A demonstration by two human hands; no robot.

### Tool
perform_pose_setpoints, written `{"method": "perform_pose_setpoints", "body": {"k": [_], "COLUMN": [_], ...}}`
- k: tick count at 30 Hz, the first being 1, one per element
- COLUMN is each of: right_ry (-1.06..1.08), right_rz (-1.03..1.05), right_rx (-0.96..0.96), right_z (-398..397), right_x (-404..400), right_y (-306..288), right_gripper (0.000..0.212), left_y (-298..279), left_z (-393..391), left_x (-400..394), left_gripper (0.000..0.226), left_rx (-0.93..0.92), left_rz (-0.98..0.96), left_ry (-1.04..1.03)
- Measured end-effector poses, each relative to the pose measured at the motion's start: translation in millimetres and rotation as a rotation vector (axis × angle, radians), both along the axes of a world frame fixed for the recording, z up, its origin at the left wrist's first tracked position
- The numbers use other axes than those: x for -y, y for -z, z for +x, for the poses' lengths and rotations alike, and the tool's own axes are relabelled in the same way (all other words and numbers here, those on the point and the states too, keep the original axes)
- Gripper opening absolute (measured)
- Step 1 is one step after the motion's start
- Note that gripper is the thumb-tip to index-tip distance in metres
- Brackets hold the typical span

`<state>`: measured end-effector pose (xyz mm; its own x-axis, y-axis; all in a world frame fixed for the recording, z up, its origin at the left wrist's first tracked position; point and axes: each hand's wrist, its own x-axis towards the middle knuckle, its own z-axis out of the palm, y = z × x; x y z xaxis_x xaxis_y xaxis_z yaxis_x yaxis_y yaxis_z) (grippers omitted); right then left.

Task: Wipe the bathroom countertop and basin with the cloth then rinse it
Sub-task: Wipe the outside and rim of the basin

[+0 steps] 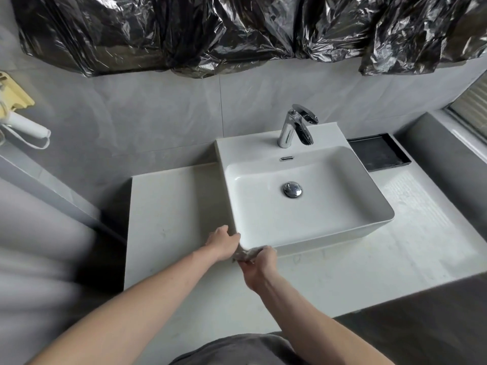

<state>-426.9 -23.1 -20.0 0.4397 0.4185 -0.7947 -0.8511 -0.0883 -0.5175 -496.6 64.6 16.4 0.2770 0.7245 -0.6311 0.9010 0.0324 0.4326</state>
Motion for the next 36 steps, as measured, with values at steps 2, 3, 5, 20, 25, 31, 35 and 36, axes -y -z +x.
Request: {"method": "perform_pose_setpoints", "body": {"k": [2, 3, 5, 20, 25, 31, 35, 36], "right_ry": [-0.015, -0.028, -0.002, 0.005, 0.048, 0.184, 0.179, 0.139], "right_rz": [0.004, -0.007, -0.053, -0.106, -0.125, -0.196, -0.264, -0.283], "right_rx": [0.059, 0.106, 0.154, 0.081, 0.153, 0.183, 0.215, 0.196], "right_z": [23, 38, 73, 65, 164, 272, 259, 244], "right_x": [5, 9, 16, 13, 37, 66, 61, 58], "right_y": [-2, -1, 3, 13, 20, -1, 15, 19], "right_gripper": [0.021, 0.018, 0.015, 0.033, 0.031, 0.043, 0.027, 0.022], "left_y": [3, 4, 8, 13, 21, 25, 31, 30], "left_z": [10, 14, 19, 22, 21, 26, 28, 29], "left_x": [3, 5, 6, 5, 4, 2, 2, 3], "left_gripper": [0.039, 0.033, 0.032, 0.007, 0.015, 0.013, 0.005, 0.004], "left_rx": [0.028, 0.038, 0.048, 0.121, 0.15, 0.115, 0.092, 0.089], "left_rz": [0.016, 0.023, 0.02, -0.011, -0.027, 0.001, 0.015, 0.033], "left_ry": [0.021, 0.012, -0.026, -0.144, -0.197, -0.274, -0.3, -0.301]}}
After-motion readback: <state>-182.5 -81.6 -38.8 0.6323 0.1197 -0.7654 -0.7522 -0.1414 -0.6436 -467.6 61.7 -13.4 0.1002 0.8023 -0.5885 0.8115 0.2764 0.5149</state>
